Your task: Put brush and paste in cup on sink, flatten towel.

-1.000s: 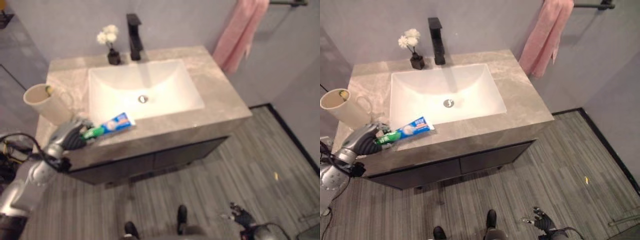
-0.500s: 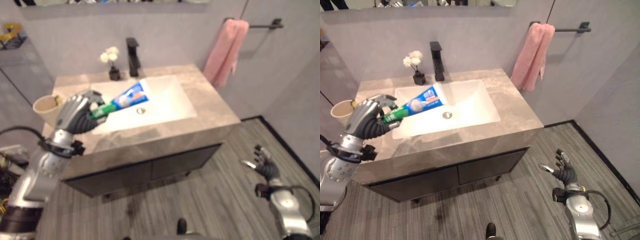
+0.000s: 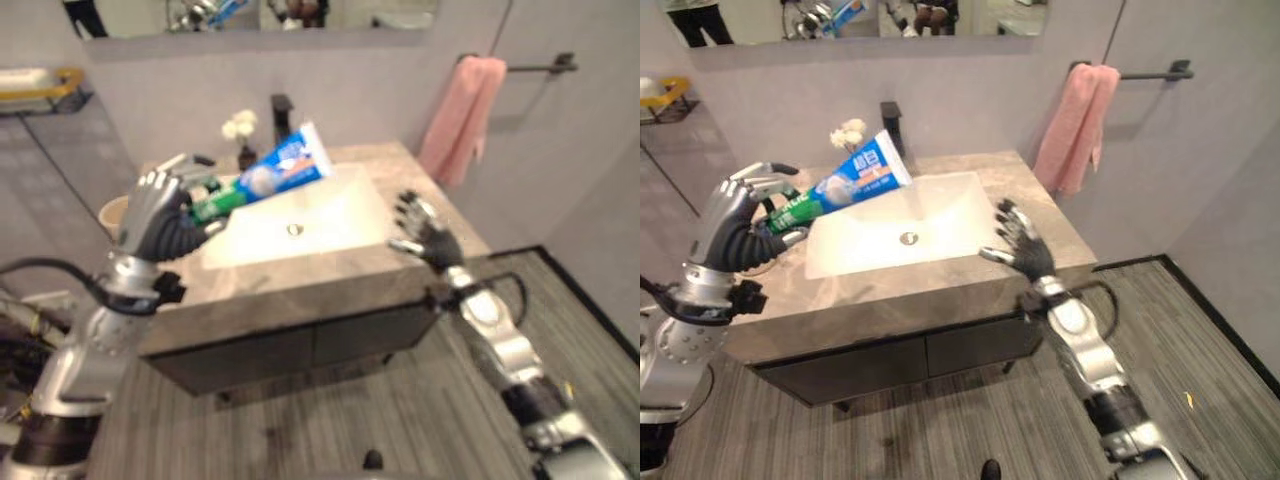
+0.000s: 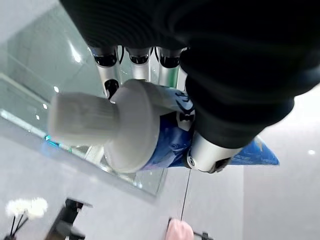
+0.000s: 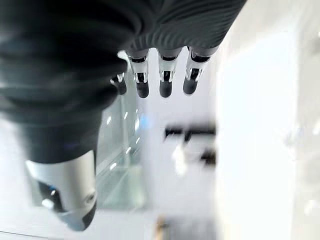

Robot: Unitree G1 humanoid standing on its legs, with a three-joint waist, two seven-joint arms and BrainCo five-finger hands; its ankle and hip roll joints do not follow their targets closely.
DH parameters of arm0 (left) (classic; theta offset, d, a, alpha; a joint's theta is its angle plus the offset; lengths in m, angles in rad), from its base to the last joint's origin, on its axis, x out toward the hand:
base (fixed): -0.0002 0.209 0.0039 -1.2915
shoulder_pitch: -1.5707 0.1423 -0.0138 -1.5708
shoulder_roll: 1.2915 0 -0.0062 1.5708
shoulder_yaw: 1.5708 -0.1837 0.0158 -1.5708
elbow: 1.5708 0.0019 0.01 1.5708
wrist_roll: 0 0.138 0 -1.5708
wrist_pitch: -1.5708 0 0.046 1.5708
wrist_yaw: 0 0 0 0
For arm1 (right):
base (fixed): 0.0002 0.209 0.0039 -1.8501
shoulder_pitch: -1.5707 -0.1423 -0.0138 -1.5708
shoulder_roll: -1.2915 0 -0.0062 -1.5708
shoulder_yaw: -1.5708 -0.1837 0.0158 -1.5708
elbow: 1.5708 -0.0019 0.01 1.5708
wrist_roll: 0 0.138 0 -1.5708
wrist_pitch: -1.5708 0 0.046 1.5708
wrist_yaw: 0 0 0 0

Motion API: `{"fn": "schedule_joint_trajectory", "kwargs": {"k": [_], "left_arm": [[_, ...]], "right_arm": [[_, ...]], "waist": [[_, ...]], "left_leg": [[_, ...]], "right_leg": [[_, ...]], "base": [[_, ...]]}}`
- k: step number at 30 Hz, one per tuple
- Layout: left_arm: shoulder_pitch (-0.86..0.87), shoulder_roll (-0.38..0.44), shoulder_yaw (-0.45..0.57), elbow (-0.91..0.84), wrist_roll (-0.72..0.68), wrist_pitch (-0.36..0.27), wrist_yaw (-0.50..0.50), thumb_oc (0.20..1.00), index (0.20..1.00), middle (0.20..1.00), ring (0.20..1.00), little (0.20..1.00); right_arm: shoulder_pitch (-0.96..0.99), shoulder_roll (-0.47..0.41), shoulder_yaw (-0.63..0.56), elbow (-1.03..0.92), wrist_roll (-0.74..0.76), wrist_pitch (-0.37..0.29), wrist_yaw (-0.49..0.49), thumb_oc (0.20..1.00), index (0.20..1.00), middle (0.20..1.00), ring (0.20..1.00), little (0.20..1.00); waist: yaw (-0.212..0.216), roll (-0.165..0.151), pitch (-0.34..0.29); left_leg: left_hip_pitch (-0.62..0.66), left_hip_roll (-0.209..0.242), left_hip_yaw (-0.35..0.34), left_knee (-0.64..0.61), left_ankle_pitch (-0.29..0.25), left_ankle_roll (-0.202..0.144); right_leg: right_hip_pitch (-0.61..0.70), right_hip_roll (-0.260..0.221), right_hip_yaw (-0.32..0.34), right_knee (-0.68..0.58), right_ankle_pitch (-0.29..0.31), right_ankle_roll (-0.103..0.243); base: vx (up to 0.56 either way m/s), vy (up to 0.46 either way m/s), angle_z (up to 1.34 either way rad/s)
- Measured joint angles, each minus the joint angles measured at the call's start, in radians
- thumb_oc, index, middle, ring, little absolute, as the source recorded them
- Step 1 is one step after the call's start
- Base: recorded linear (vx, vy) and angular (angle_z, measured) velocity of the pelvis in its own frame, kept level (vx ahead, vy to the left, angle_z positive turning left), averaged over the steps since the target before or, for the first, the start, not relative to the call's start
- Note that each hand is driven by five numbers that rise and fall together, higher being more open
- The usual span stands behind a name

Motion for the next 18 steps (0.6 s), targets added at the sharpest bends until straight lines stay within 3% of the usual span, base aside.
{"fn": "schedule_joint_trajectory", "kwargs": {"k": [5, 11, 18], "left_arm": [[-0.087, 0.001, -0.034, -0.008, -0.053, 0.004, 0.052, 0.2, 0.2, 0.2, 0.2, 0.2], [-0.182, 0.039, -0.056, -0.013, -0.082, -0.004, 0.112, 0.2, 0.2, 0.2, 0.2, 0.2], [-0.237, 0.068, -0.076, -0.014, -0.049, -0.007, 0.135, 0.2, 0.2, 0.2, 0.2, 0.2]], "right_arm": [[-0.146, 0.175, 0.084, 0.007, 0.21, -0.013, -0.002, 1.0, 1.0, 1.0, 1.0, 1.0], [-0.284, 0.169, 0.106, 0.006, 0.234, -0.055, -0.01, 1.0, 1.0, 1.0, 1.0, 1.0], [-0.343, 0.185, 0.113, 0.009, 0.229, -0.09, -0.025, 1.0, 1.0, 1.0, 1.0, 1.0]], "waist": [[0.023, 0.005, 0.003], [0.057, 0.018, 0.011], [0.063, 0.022, 0.013]], "left_leg": [[-0.001, -0.001, -0.002, 0.0, 0.001, 0.001], [-0.011, 0.001, -0.042, 0.0, 0.001, 0.001], [-0.038, 0.0, -0.057, 0.001, 0.002, 0.001]], "right_leg": [[0.002, -0.002, -0.004, 0.0, 0.0, 0.0], [0.017, -0.007, -0.048, 0.0, -0.016, 0.004], [-0.001, -0.007, -0.056, 0.006, -0.019, 0.004]], "base": [[0.01, 0.002, 0.01], [0.03, 0.001, 0.18], [0.02, -0.002, 0.07]]}}
